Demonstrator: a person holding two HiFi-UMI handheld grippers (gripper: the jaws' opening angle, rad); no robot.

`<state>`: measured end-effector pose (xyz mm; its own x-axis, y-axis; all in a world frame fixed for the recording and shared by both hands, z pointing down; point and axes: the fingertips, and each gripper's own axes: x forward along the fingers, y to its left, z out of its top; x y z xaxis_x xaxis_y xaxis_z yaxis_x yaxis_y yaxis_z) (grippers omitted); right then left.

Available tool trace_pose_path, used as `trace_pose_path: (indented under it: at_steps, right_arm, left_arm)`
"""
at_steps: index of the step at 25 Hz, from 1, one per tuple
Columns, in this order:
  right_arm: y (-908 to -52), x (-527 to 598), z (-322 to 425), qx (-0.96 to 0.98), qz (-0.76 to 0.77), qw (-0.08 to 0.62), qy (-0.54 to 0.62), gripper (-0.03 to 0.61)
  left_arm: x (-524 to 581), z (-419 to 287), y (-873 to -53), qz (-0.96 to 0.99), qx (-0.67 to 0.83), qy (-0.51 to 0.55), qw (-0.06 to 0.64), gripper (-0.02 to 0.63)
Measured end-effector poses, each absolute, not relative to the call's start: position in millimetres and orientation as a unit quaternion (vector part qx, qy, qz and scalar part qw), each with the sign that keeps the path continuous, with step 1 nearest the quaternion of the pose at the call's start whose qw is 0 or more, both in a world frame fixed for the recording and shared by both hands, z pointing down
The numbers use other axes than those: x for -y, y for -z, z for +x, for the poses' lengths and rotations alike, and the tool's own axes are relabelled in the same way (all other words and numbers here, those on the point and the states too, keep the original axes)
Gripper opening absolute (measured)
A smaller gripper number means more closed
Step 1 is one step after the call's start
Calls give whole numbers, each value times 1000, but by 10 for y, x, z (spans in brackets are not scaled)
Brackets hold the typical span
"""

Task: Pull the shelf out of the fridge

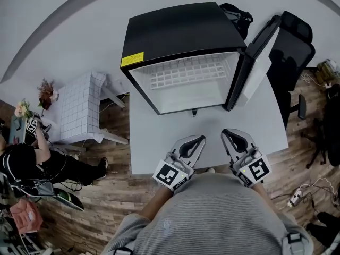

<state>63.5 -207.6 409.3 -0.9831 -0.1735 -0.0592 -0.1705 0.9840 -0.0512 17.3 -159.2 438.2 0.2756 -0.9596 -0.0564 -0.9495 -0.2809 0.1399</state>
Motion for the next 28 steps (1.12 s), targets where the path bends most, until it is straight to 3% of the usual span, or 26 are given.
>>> trace_pose_path:
  at_steps: [10, 16, 24, 28]
  right_arm:
    - [-4238, 2141, 424, -997, -59, -13, -54, 14]
    - [-4394, 2138, 102, -978, -34, -98, -179, 15]
    - [-4518, 2112, -330, -962, -21, -112, -247, 18]
    - [-4614, 2146, -514, -948, -14, -133, -289, 80]
  left_arm:
    - [1606, 104, -4360, 788, 611, 63, 33, 11]
    - [1543, -1, -4351, 781, 621, 58, 36, 11]
    - [1425, -232, -4335, 768, 637, 54, 36, 11]
    - [1375, -335, -4313, 764, 642, 54, 34, 11]
